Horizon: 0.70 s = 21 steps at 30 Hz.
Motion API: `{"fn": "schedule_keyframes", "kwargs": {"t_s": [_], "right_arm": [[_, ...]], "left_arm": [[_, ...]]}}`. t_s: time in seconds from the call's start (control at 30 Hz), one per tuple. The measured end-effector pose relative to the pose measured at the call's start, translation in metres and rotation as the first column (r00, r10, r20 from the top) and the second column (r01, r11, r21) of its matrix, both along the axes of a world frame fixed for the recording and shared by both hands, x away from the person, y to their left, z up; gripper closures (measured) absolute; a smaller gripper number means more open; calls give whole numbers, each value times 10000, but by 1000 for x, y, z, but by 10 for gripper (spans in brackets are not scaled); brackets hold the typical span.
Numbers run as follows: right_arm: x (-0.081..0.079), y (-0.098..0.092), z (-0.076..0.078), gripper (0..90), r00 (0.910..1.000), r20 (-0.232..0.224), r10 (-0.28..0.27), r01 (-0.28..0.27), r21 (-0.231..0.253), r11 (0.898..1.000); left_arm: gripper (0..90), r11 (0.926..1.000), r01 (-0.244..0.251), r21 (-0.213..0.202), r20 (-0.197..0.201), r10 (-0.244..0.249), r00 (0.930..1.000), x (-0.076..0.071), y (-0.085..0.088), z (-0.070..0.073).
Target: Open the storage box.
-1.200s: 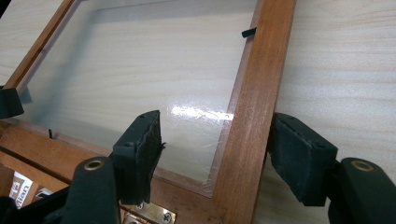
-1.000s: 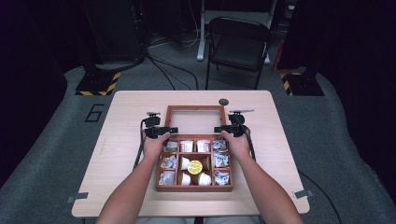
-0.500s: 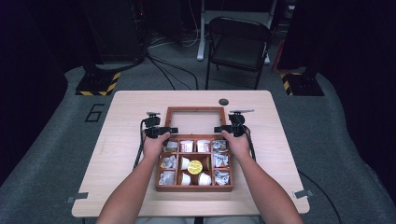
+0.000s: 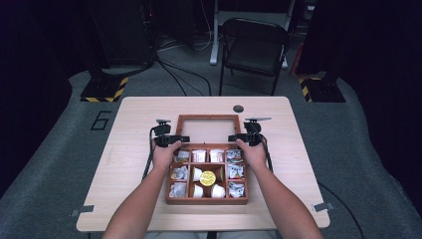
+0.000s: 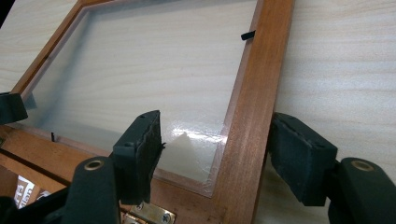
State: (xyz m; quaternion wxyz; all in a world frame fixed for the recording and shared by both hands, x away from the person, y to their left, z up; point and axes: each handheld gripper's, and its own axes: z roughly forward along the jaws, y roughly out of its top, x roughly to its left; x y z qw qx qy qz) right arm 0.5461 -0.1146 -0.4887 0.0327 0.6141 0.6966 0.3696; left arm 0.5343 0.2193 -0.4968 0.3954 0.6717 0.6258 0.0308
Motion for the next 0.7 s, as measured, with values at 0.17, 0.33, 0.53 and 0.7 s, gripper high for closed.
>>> {"fn": "schedule_keyframes", "kwargs": {"t_s": [0.17,0.33,0.53,0.7], "right_arm": [[0,0,0,346,9999,-98,-108,110,122,9999],[-1,0,-1,346,9999,-11,-132,132,79,9999],[-2,-1,0,342,9999,-104,-113,114,128,9999],[-5,-7,6,346,9993,351,-96,96,-8,10000]], "left_arm": [[309,10000,-29,-51,-14,29,10000,0,0,-1],[308,10000,-28,-51,2,28,10000,0,0,-1],[309,9999,-4,-116,-3,4,10000,0,1,0],[316,9995,25,315,137,-29,9999,-2,3,3]]}}
